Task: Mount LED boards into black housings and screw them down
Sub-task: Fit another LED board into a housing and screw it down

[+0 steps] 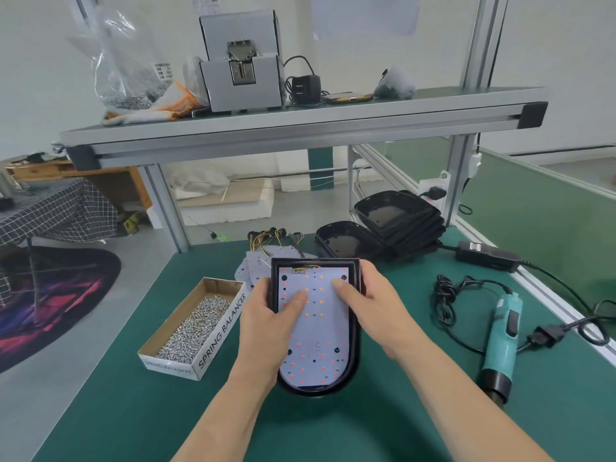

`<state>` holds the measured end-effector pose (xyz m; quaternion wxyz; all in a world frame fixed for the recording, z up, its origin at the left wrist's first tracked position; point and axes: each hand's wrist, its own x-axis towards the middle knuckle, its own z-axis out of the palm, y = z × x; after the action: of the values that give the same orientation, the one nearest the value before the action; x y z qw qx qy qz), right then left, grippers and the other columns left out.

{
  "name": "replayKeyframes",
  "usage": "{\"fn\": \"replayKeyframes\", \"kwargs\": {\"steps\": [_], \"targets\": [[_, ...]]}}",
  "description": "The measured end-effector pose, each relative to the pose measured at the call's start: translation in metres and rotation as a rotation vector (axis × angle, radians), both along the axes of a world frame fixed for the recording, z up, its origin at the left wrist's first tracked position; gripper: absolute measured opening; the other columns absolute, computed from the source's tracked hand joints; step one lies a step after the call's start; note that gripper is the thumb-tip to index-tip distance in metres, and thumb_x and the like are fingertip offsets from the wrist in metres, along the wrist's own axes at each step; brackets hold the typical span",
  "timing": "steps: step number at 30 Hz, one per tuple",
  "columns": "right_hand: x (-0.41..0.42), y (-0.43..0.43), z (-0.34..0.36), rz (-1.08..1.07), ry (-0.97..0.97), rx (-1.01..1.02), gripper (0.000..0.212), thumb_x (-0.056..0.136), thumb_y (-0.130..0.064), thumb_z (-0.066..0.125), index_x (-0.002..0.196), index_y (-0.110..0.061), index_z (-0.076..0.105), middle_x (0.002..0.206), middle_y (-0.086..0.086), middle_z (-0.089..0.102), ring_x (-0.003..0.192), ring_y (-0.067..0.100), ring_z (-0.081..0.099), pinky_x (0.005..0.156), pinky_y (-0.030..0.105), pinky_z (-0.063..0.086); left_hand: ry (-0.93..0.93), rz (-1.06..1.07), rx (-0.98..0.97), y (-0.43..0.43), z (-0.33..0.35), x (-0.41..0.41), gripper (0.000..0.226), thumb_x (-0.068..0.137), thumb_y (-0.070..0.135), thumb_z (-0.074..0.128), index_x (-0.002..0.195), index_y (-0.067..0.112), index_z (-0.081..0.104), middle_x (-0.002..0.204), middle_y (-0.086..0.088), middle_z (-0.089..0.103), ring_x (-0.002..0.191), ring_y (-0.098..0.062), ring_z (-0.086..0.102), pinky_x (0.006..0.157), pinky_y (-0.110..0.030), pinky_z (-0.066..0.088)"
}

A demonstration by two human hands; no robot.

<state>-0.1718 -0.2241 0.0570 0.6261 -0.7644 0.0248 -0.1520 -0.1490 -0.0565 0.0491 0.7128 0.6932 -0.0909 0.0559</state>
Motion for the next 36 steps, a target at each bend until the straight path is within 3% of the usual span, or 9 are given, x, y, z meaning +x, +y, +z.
{"fn": "replayKeyframes", "kwargs": {"steps": [4,9,15,18,23,25,28,33,36], "targets": [[-0.002,0.009,-0.003,-0.051,-0.004,0.193,0.012,0.099,-0.011,0.060,0.110,-0.016,0.063,0.108,0.007,0.072,0.094,0.018,0.065,0.095,0.045,0.053,-0.005,0.081,0.104,-0.005,0.000,-0.001,0.015,0.078,0.029,0.077,0.088,0.033,0.067,0.086,0.012,0.075,0.081,-0.015,0.073,0.072,-0.043,0.062],[-0.003,0.019,-0.011,-0.106,-0.023,0.361,0.014,0.101,-0.009,0.057,0.109,-0.016,0.066,0.112,0.008,0.072,0.105,0.030,0.065,0.098,0.043,0.051,0.003,0.087,0.184,-0.005,0.005,-0.004,0.020,0.073,0.034,0.077,0.087,0.028,0.065,0.080,0.010,0.074,0.078,-0.020,0.072,0.075,-0.052,0.059],[-0.001,0.014,-0.014,-0.127,-0.195,-0.002,0.009,0.100,-0.014,0.060,0.099,-0.022,0.062,0.076,-0.014,0.061,0.063,0.005,0.047,0.066,0.023,0.044,0.147,-0.141,0.015,0.004,0.015,0.008,0.048,0.070,0.015,0.086,0.112,0.021,0.064,0.102,0.002,0.077,0.094,-0.017,0.074,0.078,-0.033,0.061],[0.001,0.008,-0.009,-0.107,-0.291,-0.180,0.013,0.098,-0.016,0.062,0.101,-0.028,0.058,0.075,-0.019,0.055,0.067,0.003,0.048,0.067,0.015,0.039,0.150,-0.237,-0.058,0.010,0.023,0.023,0.055,0.079,-0.007,0.076,0.118,0.029,0.062,0.103,0.007,0.076,0.097,-0.012,0.071,0.081,-0.022,0.056],[0.004,-0.011,-0.002,0.264,-0.096,0.353,0.037,0.097,-0.044,0.047,0.121,-0.025,0.067,0.116,-0.002,0.065,0.091,0.012,0.059,0.087,0.029,0.050,0.161,-0.421,-0.024,0.022,0.027,0.035,0.030,0.079,-0.004,0.074,0.084,0.025,0.073,0.089,-0.001,0.069,0.090,-0.017,0.060,0.085,-0.033,0.045],[0.010,-0.022,0.000,0.323,-0.011,0.493,0.046,0.087,-0.029,0.050,0.131,-0.025,0.063,0.128,-0.003,0.061,0.074,0.012,0.060,0.073,0.027,0.049,0.137,-0.545,-0.015,0.027,0.025,0.037,0.027,0.076,0.000,0.079,0.088,0.023,0.074,0.091,-0.002,0.064,0.089,-0.015,0.057,0.082,-0.029,0.043],[0.016,-0.027,-0.005,0.387,0.193,0.280,0.066,0.074,0.004,0.052,0.135,-0.022,0.059,0.138,0.001,0.058,0.062,0.009,0.059,0.061,0.023,0.047,0.143,-0.630,-0.113,0.031,0.020,0.042,0.029,0.069,-0.008,0.072,0.086,0.016,0.074,0.098,-0.016,0.059,0.097,-0.026,0.052,0.082,-0.033,0.040],[0.015,-0.020,-0.009,0.481,0.192,0.001,0.045,0.091,0.021,0.040,0.117,-0.009,0.062,0.132,0.004,0.059,0.072,0.011,0.064,0.067,0.026,0.052,0.177,-0.679,-0.169,0.039,0.009,0.046,0.028,0.065,-0.013,0.075,0.080,0.011,0.074,0.094,-0.016,0.073,0.093,-0.028,0.072,0.088,-0.034,0.058],[0.010,-0.022,-0.002,0.510,0.154,-0.008,0.029,0.095,0.018,0.043,0.106,-0.006,0.055,0.099,0.014,0.064,0.076,0.020,0.065,0.071,0.028,0.055,0.203,-0.656,-0.187,0.047,0.002,0.047,0.024,0.062,0.006,0.089,0.080,0.011,0.074,0.101,-0.017,0.072,0.102,-0.028,0.070,0.094,-0.040,0.055]]}}
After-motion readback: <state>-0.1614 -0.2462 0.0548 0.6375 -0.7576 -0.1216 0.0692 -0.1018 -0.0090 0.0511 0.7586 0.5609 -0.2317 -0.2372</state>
